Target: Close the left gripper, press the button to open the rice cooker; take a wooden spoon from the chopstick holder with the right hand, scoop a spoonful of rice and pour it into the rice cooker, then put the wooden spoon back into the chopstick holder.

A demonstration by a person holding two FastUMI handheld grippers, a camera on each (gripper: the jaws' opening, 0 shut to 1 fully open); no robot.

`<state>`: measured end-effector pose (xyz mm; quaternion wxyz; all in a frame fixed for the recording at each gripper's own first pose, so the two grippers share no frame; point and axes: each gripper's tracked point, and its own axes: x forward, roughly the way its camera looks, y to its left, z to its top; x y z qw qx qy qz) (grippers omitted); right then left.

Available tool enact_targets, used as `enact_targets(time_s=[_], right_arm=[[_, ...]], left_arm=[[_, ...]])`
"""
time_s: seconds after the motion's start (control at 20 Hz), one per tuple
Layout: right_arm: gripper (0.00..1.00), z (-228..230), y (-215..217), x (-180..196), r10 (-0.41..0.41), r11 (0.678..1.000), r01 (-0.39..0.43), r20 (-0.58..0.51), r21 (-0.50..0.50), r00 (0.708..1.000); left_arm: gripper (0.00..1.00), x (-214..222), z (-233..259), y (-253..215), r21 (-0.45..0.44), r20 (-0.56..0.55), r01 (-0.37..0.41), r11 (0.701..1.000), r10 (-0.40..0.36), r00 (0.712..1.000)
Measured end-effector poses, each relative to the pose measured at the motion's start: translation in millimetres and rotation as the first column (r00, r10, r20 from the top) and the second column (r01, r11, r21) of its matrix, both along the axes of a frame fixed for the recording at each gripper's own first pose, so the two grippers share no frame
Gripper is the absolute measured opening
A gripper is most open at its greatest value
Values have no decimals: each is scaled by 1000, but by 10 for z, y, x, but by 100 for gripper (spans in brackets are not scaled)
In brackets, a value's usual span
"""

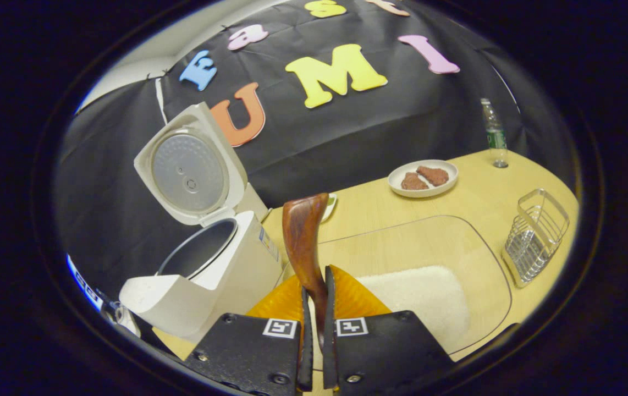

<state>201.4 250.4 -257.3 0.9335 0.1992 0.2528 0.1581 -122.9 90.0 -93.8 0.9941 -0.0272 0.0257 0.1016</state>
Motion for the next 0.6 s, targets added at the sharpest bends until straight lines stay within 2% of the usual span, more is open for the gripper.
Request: enact_targets(time_s=[0.15,0.35,0.4,0.6], right_arm=[[12,-22,-82,35,-1,990,11,-75,139,997],[11,89,-230,48,-9,942,54,-136,330,991],[9,99,-252,33,-10,932,62,-146,358,989],[11,185,-501,38,-58,915,105,-129,390,990]], left_arm=[[96,6,3,-36,9,-3,5,1000,-5,1000],[96,24,66,-152,8,27,48,999,-48,998],[96,29,54,-143,6,27,48,999,-48,998],[96,24,50,-207,-2,34,73,997,-73,997]])
